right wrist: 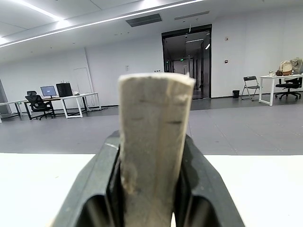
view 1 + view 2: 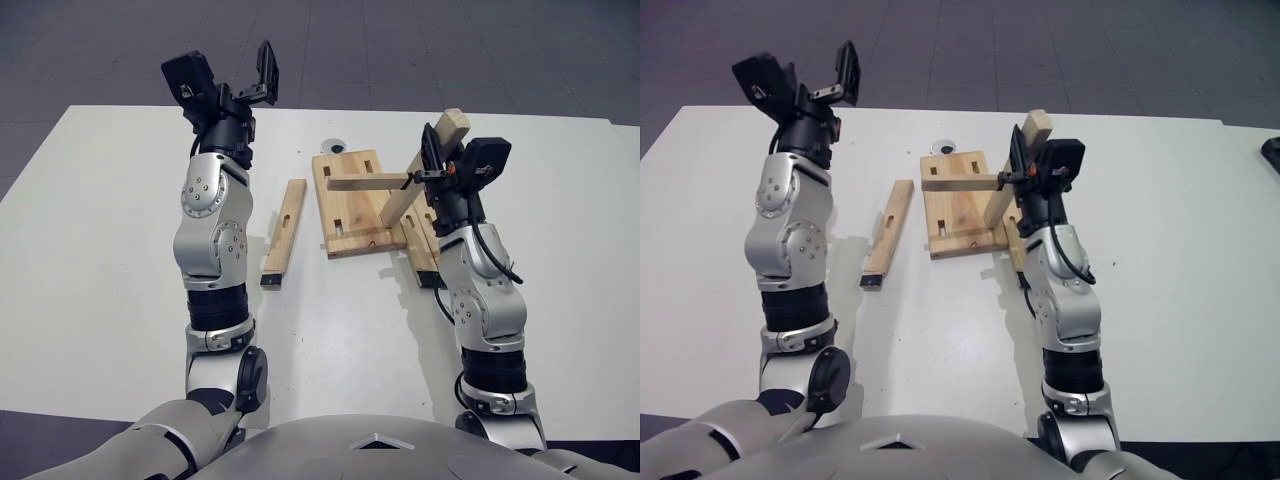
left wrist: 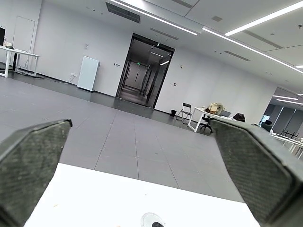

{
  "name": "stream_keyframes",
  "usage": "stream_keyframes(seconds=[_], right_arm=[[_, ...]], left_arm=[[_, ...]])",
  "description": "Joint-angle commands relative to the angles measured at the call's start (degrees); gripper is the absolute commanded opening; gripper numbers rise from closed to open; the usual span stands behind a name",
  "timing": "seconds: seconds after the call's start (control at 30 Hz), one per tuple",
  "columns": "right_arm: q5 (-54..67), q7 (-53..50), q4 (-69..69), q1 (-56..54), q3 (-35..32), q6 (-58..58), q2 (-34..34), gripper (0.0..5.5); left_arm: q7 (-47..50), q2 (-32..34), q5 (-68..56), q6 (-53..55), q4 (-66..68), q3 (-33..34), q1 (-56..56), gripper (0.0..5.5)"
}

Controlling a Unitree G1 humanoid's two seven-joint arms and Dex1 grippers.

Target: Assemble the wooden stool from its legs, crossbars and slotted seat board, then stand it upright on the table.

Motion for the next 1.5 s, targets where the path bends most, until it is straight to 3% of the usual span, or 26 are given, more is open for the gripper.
stream_keyframes(seconds=[0.03,0.13,0.2,0.7,0.8,0.9,0.97,1.17,1.33,1.5], right_arm=[[-1.8,0.8,4.4,2.1,0.6,7.7,-1.6,1.01],[-1.2,0.9,3.2,0.6,-0.1,7.7,-1.3,1.01],[-1.3,0.7,2.6,-0.2,-0.4,7.6,-1.2,1.50],[1.4,3.2,-4.1,-5.2,-4.8,8.0,-0.4,3.67],[9.4,6.6,-11.5,-12.6,-10.5,10.2,-4.1,4.11],[22.1,3.8,-10.8,-25.7,-24.4,10.8,-10.0,4.57],[24.3,2.6,-6.2,-28.8,-29.7,11.8,-13.9,4.89],[8.2,7.0,3.0,-7.9,-17.7,19.3,-23.5,5.38],[9.7,10.4,0.3,5.0,-14.5,24.6,-20.4,5.38],[9.8,11.6,-0.6,9.1,-10.6,29.4,-18.3,5.38]], left_arm=[[0.3,0.2,0.8,-0.3,0.4,-1.3,-1.6,5.40],[0.3,0.0,0.7,-0.6,0.8,-1.9,-1.9,5.40],[0.3,-0.1,0.7,-0.8,1.0,-2.2,-1.9,5.40],[0.3,0.2,1.2,-2.3,2.2,-3.1,-1.8,5.40],[0.1,1.9,2.9,-2.7,2.5,-3.3,-1.6,5.40],[0.3,3.3,4.5,-3.2,2.6,-3.1,-1.1,5.40],[0.8,4.1,5.2,-3.2,2.0,-2.5,-0.7,5.40],[1.9,7.7,5.4,-0.9,-2.7,0.8,-0.4,5.40],[2.5,7.4,5.2,1.4,-6.2,0.8,0.9,5.40],[3.6,5.3,5.4,3.1,-7.3,-1.3,2.1,5.40]])
